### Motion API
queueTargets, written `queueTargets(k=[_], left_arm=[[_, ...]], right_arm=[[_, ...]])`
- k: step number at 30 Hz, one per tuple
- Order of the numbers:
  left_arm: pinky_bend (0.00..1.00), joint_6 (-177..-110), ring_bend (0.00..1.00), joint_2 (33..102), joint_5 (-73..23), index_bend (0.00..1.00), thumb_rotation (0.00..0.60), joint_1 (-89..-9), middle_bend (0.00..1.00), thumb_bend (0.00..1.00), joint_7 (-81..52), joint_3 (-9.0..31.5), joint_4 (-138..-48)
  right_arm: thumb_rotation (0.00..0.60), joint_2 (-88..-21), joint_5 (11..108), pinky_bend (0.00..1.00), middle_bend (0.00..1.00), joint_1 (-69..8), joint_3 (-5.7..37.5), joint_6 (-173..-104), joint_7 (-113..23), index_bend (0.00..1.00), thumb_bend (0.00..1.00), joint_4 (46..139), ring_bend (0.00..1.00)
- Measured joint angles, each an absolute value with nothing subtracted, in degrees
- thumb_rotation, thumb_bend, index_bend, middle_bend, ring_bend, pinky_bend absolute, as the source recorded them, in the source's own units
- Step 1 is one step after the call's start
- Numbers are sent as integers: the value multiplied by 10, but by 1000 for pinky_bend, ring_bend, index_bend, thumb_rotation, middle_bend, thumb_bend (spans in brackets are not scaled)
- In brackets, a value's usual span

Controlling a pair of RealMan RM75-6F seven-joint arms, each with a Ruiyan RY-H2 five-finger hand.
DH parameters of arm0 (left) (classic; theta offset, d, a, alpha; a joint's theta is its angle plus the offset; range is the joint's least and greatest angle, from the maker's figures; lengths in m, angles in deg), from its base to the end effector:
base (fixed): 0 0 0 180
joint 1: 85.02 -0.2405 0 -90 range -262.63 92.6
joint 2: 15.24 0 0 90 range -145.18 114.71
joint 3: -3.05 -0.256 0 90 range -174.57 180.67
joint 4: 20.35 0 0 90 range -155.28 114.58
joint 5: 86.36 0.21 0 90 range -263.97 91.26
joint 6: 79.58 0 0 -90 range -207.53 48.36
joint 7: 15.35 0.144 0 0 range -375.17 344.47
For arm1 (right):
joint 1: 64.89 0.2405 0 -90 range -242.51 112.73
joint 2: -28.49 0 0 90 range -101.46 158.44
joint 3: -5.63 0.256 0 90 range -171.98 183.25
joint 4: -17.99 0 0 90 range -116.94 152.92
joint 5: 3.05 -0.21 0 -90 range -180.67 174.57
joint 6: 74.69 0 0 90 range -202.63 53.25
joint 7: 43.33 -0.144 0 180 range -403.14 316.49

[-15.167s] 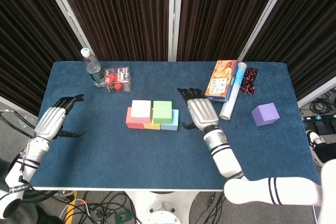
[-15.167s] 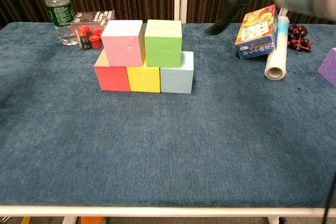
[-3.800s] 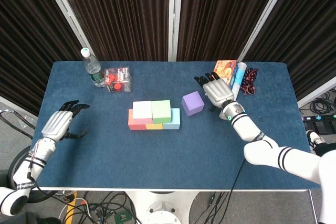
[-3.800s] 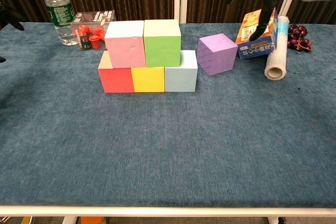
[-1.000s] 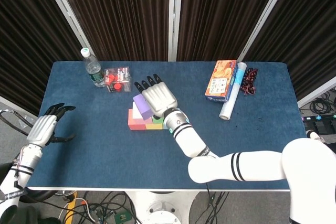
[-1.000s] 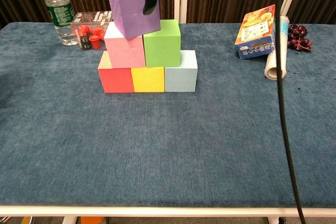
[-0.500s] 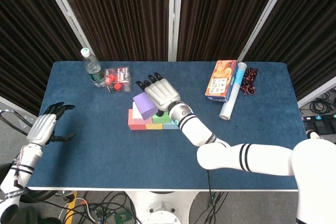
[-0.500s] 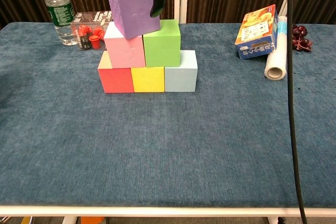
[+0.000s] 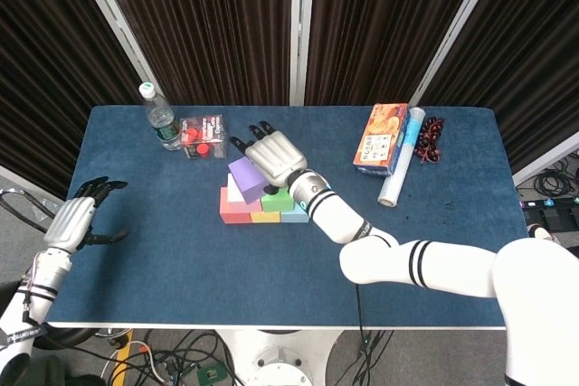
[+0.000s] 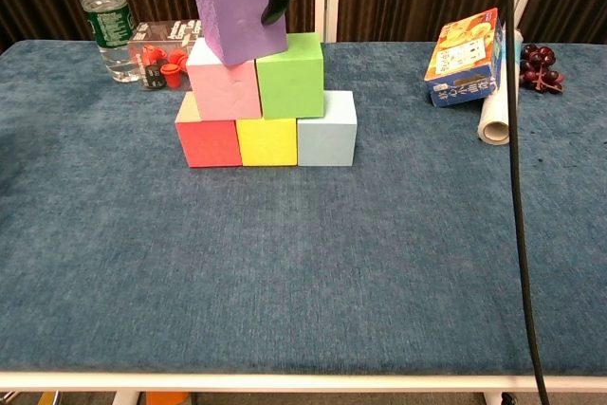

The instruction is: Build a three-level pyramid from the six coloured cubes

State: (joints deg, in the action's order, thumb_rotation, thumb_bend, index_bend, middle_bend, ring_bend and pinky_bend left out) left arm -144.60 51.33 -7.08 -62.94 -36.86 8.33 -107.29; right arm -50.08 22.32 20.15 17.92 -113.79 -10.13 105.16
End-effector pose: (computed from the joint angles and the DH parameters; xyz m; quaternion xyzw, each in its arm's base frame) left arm -0.2877 0.2812 0.1226 -0.5907 -0.5139 -0.4383 0.4415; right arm 0.0700 -0.4142 0.0149 0.8310 -0.2805 0.3326 0.3465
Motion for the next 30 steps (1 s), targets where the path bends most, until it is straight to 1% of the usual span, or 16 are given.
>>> queueTargets(k=[9,18,22,30], left_arm=[[71,-1446,54,515,-68,179,600,-631,172,170,-374,83,-1067],[71,-1446,54,517,-58,178,600,-629,172,171,-377,81,-1064],[71,-1447,54,518,-55,178,600,-629,171,171,-380,80,-1062],[71,-1448,54,519,-52,178,600,-629,171,171,-384,79,-1058]], right_arm=[[600,-485,211,0,403,196,175,-1214,-97,0,153,1112,31],[600,-482,114,0,423,200,172,-1335,-41,0,153,1194,52],[600,-495,84,0,423,204,183,-1376,-17,0,153,1205,52],[600,-523,48,0,423,213,209,-1415,18,0,153,1208,53]])
